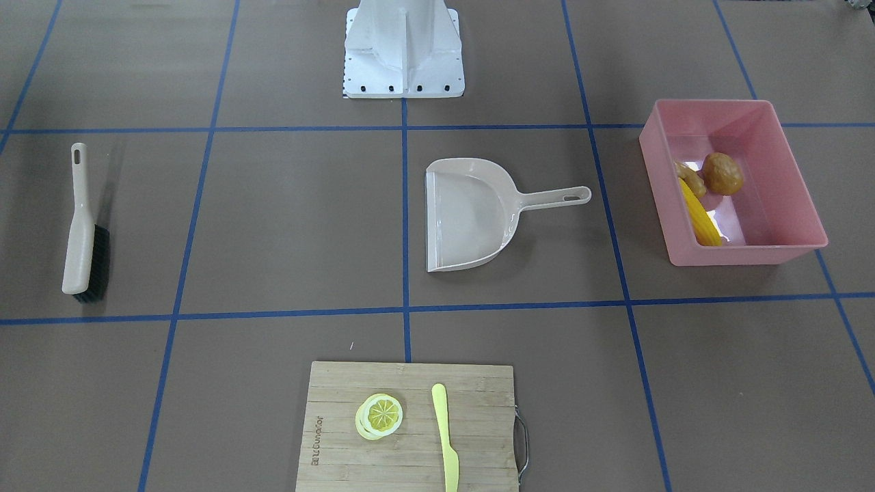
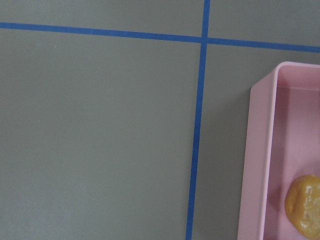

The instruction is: Sweep and dump trash into bin

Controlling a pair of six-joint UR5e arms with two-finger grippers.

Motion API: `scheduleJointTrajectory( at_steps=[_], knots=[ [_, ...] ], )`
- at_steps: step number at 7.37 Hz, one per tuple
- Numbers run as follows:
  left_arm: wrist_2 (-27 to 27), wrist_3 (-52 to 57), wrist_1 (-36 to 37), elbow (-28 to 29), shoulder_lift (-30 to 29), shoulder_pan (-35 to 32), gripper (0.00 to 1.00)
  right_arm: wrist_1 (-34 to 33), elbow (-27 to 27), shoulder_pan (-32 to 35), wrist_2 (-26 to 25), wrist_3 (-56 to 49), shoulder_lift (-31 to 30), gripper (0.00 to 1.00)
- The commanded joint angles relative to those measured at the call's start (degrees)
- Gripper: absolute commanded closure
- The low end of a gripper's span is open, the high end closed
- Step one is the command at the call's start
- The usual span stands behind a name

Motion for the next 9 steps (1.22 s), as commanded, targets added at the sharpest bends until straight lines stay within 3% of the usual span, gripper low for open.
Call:
scheduleJointTrajectory(
  at_steps=[1,9],
  knots=[
    [-0.1,0.2,0.4,-0.4,0.6,-1.8,0.02,0.1,0.0,-0.1,0.0,0.0,0.0,0.0],
    [-0.2,0.0,0.4,0.7,0.2,-2.2,0.02,0.1,0.1,-0.1,0.0,0.0,0.0,0.0]
  ],
)
